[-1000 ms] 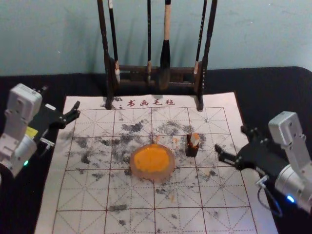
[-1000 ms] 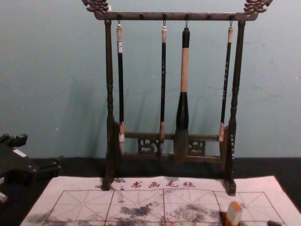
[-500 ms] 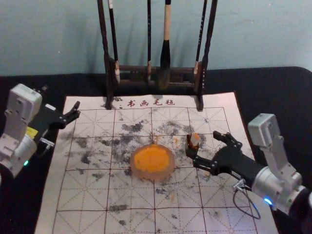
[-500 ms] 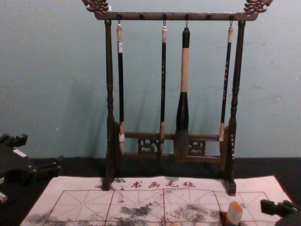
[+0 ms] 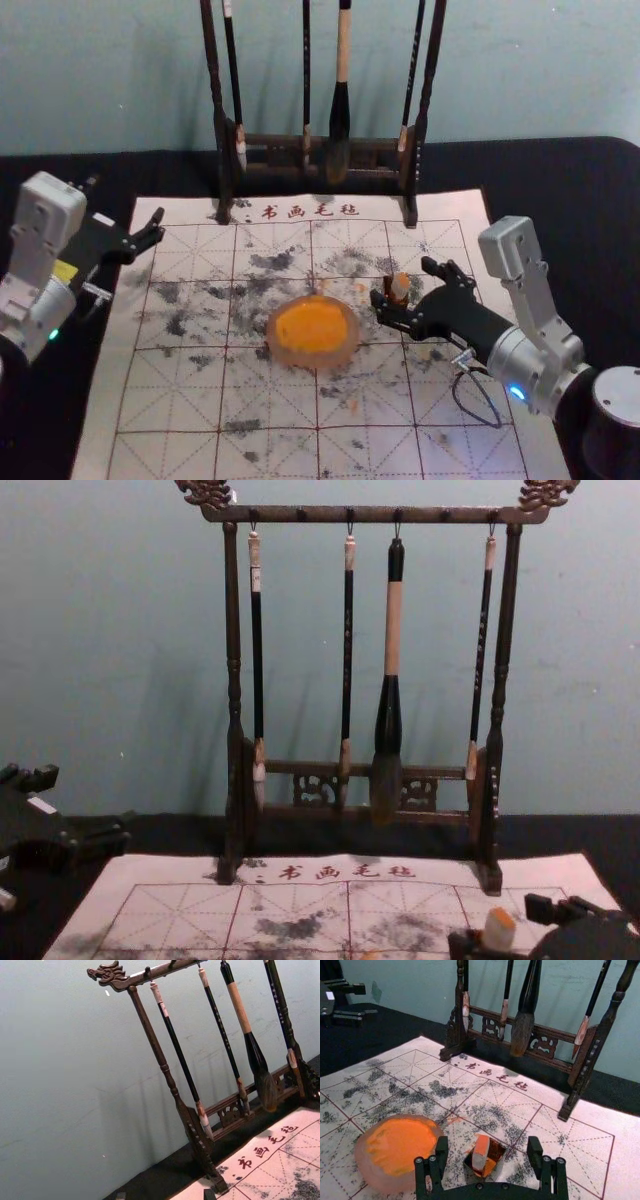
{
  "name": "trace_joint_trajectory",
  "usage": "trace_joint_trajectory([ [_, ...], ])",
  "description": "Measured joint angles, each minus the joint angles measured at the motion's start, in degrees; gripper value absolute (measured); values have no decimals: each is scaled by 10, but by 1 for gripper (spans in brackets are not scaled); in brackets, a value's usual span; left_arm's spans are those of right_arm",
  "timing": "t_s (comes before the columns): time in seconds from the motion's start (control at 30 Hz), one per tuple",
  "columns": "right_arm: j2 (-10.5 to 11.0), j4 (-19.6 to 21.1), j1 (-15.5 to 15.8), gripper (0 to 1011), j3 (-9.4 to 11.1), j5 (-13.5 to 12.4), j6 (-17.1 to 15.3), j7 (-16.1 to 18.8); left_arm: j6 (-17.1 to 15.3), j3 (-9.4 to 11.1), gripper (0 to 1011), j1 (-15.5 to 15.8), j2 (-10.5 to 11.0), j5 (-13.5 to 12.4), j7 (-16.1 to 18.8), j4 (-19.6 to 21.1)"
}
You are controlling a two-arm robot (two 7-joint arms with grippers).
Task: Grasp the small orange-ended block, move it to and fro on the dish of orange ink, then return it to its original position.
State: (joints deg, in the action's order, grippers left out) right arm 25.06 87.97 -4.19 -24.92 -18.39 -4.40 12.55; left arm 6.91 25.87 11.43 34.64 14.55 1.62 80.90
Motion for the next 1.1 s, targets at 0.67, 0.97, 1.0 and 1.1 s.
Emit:
trace_joint_trajectory([
  [0.67, -25, -3, 3, 1000, 17, 23, -21, 18, 0, 0, 1001, 0, 0, 0, 0, 0],
  [0.97, -25, -3, 3, 1000, 17, 23, -21, 18, 0, 0, 1001, 0, 0, 0, 0, 0],
  [1.0, -25, -3, 3, 1000, 17, 23, -21, 18, 0, 0, 1001, 0, 0, 0, 0, 0],
  [1.1, -25, -3, 3, 1000, 16, 23, -21, 18, 0, 0, 1001, 0, 0, 0, 0, 0],
])
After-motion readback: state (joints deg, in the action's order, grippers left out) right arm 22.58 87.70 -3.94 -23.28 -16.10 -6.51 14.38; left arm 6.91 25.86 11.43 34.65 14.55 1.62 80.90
